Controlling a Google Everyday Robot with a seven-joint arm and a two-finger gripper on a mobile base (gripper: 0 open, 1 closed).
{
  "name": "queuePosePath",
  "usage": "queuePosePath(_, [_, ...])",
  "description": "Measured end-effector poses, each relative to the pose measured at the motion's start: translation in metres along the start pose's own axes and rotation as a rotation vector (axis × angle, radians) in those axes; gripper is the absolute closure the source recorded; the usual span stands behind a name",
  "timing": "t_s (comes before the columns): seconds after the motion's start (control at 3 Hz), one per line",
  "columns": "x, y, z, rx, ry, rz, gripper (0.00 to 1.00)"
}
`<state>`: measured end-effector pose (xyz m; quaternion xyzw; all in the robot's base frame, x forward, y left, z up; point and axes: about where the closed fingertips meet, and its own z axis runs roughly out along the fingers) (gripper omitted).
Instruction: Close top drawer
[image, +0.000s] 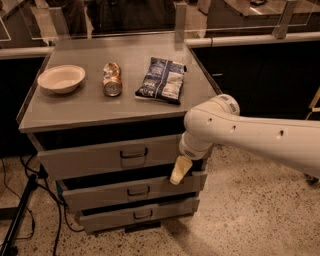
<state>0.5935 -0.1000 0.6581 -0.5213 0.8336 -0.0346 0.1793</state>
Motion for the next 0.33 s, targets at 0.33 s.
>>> queuePosePath(0.33, [0.0, 0.0, 0.0, 0.0, 0.0, 0.0, 0.0])
